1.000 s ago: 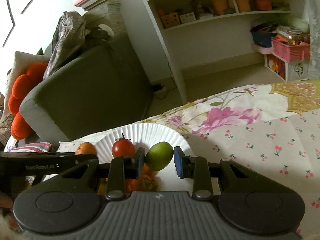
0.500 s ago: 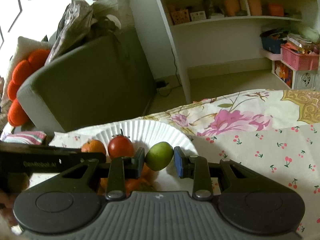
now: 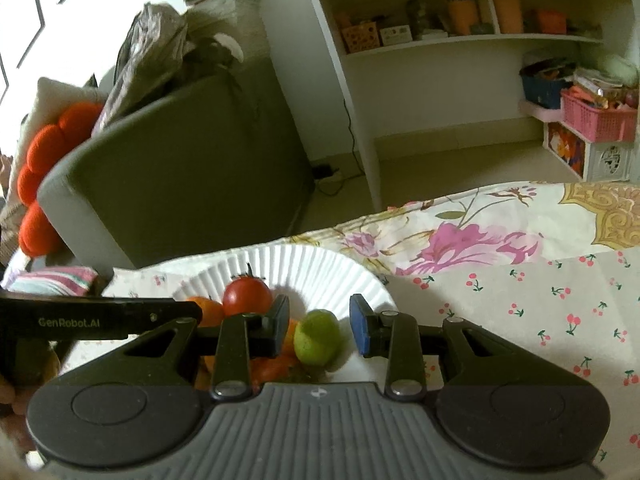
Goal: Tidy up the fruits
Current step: 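Open both tools to set the mandarin and plum on the plate, then move both tools back to the two tan fruits on the cloth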
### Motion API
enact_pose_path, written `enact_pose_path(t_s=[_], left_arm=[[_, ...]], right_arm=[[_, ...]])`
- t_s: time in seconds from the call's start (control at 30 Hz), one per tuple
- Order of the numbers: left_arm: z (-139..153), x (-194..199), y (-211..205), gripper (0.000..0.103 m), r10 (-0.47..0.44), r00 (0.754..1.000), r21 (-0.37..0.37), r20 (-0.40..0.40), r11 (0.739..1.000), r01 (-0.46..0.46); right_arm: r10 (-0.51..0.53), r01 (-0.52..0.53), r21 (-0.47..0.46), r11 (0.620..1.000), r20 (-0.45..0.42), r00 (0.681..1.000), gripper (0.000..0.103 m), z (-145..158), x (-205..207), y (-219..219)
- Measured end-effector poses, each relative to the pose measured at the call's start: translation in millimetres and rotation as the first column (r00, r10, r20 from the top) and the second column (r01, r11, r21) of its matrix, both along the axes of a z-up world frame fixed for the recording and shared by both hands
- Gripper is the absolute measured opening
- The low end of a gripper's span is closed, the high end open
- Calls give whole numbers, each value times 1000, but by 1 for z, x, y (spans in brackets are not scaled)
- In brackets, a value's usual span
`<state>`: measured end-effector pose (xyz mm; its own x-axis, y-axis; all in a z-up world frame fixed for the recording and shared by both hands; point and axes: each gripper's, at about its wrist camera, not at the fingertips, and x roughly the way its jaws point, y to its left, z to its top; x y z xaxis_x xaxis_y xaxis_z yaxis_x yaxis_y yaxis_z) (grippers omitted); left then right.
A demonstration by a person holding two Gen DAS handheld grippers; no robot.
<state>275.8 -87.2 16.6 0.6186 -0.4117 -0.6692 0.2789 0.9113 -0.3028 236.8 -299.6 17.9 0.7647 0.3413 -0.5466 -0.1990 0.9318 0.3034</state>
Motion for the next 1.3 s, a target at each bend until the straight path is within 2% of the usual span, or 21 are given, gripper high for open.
enact_pose_path(t_s=[0.1, 0.27, 0.4, 0.53, 0.67, 0.8, 0.9, 0.93, 1.03, 1.13, 1.23, 1.3], left_arm=[[3, -7, 4, 30, 16, 1000, -10, 0, 1000, -16], [9, -21, 9, 37, 40, 999, 6, 9, 999, -40], [14, -36, 14, 42, 53, 998, 10, 14, 999, -53], [19, -53, 21, 49, 71, 997, 29, 27, 997, -71], [24, -70, 31, 54, 97, 994, 57, 40, 993, -100], [27, -82, 43, 58, 123, 992, 47, 36, 991, -125], [27, -95, 48, 59, 138, 990, 57, 37, 989, -140], [27, -99, 50, 63, 141, 989, 63, 39, 988, -143], [29, -112, 55, 70, 149, 988, 67, 47, 986, -151], [28, -125, 58, 72, 151, 987, 80, 49, 985, -155], [29, -138, 60, 82, 166, 984, 105, 68, 979, -172], [29, -144, 61, 83, 170, 982, 116, 83, 977, -179]], right_arm=[[0, 0, 0, 1000, 2, 1000, 31, 2, 0, 1], [5, -5, -10, 1000, -9, 1000, 32, 4, -2, 5], [9, -10, -25, 1000, -12, 1000, 38, 9, -5, 10], [14, -14, -42, 999, -13, 1000, 54, 13, -11, 15], [26, -26, -67, 997, -10, 1000, 62, 17, -20, 24], [41, -41, -87, 995, 2, 999, 77, 23, -31, 33], [43, -42, -110, 993, 6, 999, 85, 27, -41, 39], [43, -42, -119, 992, 6, 999, 88, 28, -44, 41], [48, -47, -145, 988, 8, 999, 93, 31, -54, 48], [54, -52, -170, 984, 6, 999, 97, 32, -61, 53], [49, -49, -172, 984, -8, 999, 97, 32, -69, 56], [48, -50, -164, 985, -16, 999, 98, 33, -75, 57]])
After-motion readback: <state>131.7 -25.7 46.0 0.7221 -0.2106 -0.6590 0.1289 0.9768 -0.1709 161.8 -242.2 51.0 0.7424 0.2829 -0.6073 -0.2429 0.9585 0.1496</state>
